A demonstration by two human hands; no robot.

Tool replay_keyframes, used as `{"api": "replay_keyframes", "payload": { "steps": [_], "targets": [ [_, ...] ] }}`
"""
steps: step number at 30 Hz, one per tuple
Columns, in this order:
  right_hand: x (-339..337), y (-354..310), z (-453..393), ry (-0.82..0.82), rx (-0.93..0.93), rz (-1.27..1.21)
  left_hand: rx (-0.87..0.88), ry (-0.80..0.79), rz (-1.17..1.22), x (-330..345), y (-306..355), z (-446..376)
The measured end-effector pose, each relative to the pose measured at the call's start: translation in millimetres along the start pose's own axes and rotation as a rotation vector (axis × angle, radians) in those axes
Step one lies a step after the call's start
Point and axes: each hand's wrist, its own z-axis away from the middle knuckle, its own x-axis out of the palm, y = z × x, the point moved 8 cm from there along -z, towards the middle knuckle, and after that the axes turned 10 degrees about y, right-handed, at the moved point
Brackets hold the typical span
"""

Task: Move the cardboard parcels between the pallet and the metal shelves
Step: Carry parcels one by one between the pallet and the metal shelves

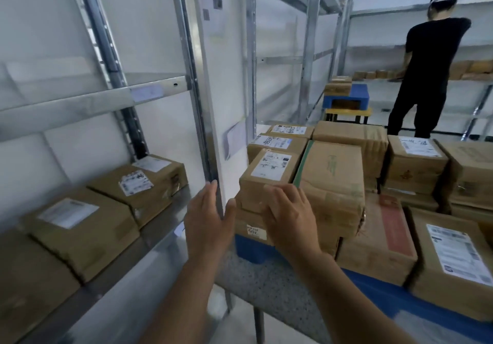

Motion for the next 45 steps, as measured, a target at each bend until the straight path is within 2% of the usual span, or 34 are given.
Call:
{"api": "replay_keyframes", "payload": {
  "steps": [7, 13, 21, 25, 29, 33, 39, 45],
  "targets": [
    [14.9, -58.4, 40.9, -0.09, -0.062, -0.148, -0.107, 0.032, -0.119, -56.3, -49.1, 48.9],
    [43.5, -112.4, 72.2, -0.175, -0.108, -0.259, -0.118, 0.102, -0.245, -111.5, -93.8, 74.1],
    [124.8, -230.9, 73.3, -0.3, -0.313, -0.293, -0.221, 0.247, -0.338, -198.1, -182.3, 54.9],
    [161.3, -287.4, 73.2, -0.303, -0.289, -0.414, -0.316, 0.316, -0.393, -238.5, -231.7, 43.1],
    [198.3, -327.6, 84.2, -0.36, -0.333, -0.446, -0.338, 0.344, -0.424, -265.6, -267.2, 37.9],
    [229.5, -344.6, 102.5, -0.429, -0.343, -0.389, -0.421, 0.34, -0.436, -277.4, -301.1, 41.6],
    [276.1, -330.2, 115.9, -0.605, -0.217, -0.28, -0.574, 0.303, -0.403, -272.9, -341.1, 54.4],
    [290.3, -335.3, 115.9, -0.677, -0.219, -0.208, -0.857, 0.207, -0.257, -256.5, -371.7, 69.4]
  ]
}}
